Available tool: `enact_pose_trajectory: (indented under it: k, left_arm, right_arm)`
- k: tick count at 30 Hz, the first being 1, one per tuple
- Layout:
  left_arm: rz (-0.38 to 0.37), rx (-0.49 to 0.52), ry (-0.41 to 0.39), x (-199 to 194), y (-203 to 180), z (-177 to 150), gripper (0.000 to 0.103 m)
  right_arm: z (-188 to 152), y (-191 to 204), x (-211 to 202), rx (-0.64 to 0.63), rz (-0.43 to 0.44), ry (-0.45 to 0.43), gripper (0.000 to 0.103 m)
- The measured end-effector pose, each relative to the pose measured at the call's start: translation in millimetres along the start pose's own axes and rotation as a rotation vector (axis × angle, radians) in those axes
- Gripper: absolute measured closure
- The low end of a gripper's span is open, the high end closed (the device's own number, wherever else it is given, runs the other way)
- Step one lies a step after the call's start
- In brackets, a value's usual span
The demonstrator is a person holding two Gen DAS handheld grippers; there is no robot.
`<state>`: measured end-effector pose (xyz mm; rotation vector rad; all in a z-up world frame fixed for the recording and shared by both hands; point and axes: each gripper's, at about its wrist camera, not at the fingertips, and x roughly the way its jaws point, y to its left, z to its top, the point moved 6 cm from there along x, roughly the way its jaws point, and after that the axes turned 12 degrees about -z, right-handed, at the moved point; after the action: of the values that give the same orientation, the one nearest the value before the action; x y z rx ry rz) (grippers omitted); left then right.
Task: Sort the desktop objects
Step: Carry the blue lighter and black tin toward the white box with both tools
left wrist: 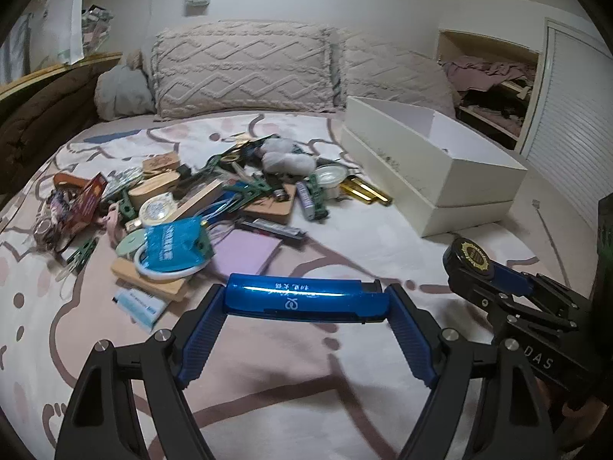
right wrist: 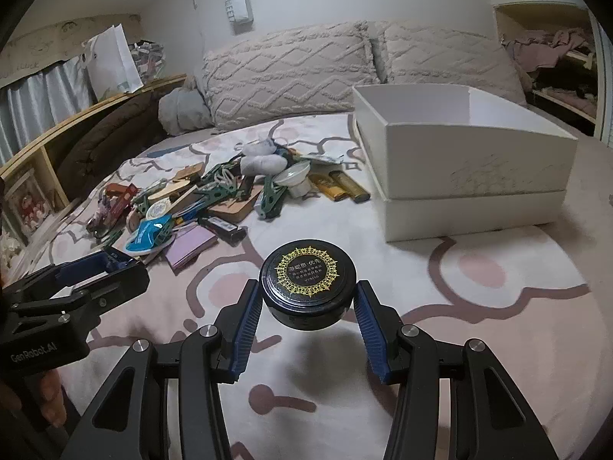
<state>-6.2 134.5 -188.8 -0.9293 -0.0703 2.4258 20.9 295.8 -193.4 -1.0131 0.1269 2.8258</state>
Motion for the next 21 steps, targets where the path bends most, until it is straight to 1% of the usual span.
enact_pose_trajectory:
  k: [10,21]
  left_arm:
    - [-0.054,0.028,-0.038,-14.9,-40.8,19.5,0.020]
    - [-0.107,0.056,-0.086,-38.9,-82.6,40.9,0.020]
  right_arm:
    - [23.8,-25.1,-36.9,0.037,-0.026,-0.055,0.053]
    - [53.4,-51.6,-81.8,0.035,-0.079,-0.122,0.053]
